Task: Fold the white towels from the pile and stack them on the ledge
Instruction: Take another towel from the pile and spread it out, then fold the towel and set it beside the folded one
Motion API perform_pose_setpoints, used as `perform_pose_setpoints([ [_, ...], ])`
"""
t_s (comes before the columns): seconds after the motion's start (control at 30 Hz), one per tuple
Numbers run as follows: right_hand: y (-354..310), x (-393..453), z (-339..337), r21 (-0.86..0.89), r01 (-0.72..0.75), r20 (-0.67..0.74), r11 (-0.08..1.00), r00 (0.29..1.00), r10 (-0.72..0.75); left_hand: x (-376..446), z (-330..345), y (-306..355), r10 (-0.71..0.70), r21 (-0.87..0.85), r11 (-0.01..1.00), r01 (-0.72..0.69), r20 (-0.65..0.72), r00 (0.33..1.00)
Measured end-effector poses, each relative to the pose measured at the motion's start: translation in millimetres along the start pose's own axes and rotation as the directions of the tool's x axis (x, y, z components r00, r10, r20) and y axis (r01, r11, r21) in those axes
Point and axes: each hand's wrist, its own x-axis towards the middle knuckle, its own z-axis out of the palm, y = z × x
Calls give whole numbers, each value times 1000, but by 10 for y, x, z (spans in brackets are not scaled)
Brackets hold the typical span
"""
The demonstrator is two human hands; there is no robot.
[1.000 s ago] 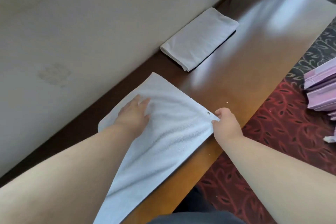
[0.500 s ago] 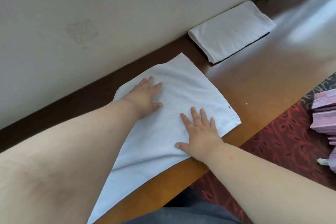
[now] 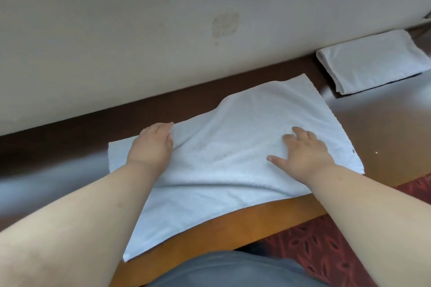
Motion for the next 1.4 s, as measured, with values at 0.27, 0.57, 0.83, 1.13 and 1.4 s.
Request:
perform_pose_setpoints([
  [0.27,-1687,458,-392,37,400,29,916,916,-401,-152,159,-357,-134,59,990,127,154,979],
  [0.57,-2304,727,-320,-113,332,124,937,940,-318,81,127,-621,-264,113,963,244,232,936],
  [0.83,-2444,874,-280,-33,296,142,954,947,-289,369,-92,-1074,-121,169,982,82,235,965],
  [1.13,-2707,407,-150,15,452,33,892,891,-452,321,-168,-1056,-57,88,995,56,13,998],
  [1.4,-2860,444,30,-57,416,34,908,909,-415,368,8,-1303,26,253,964,-80,208,978],
])
